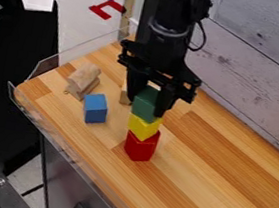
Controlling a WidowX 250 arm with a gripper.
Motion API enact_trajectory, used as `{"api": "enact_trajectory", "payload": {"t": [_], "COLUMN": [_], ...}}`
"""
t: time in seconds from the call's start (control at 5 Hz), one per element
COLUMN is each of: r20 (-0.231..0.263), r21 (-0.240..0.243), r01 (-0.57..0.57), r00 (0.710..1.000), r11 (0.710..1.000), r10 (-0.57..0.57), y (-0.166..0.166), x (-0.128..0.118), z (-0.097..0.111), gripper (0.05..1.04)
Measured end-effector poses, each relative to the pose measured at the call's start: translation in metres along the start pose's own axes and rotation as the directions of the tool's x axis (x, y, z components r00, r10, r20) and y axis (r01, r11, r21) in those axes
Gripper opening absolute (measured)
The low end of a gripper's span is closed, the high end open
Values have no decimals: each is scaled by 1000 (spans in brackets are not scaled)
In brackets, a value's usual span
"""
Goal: Put the green cube on top of the yellow cube
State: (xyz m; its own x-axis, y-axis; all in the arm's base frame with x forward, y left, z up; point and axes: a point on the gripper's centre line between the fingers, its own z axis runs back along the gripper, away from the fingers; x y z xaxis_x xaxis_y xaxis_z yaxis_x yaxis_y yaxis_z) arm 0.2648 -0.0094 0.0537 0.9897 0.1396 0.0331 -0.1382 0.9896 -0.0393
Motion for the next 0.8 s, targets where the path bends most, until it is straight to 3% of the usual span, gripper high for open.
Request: {"api": "enact_trajectory", "payload": {"t": [0.2, 0.4, 0.6, 0.8], "r20": [-3, -31, -33, -34], "r21": [6, 21, 25, 21], "r01": [2, 20, 27, 18], "r00": [1000, 999, 999, 999], "r11": [1000, 1000, 999, 1000], "r10": [-2, -20, -26, -17], "y": [-1, -5, -8, -8], "x": [0, -4, -4, -4], "z": [-1, -8, -7, -6], "gripper": [650, 939, 999, 999]}}
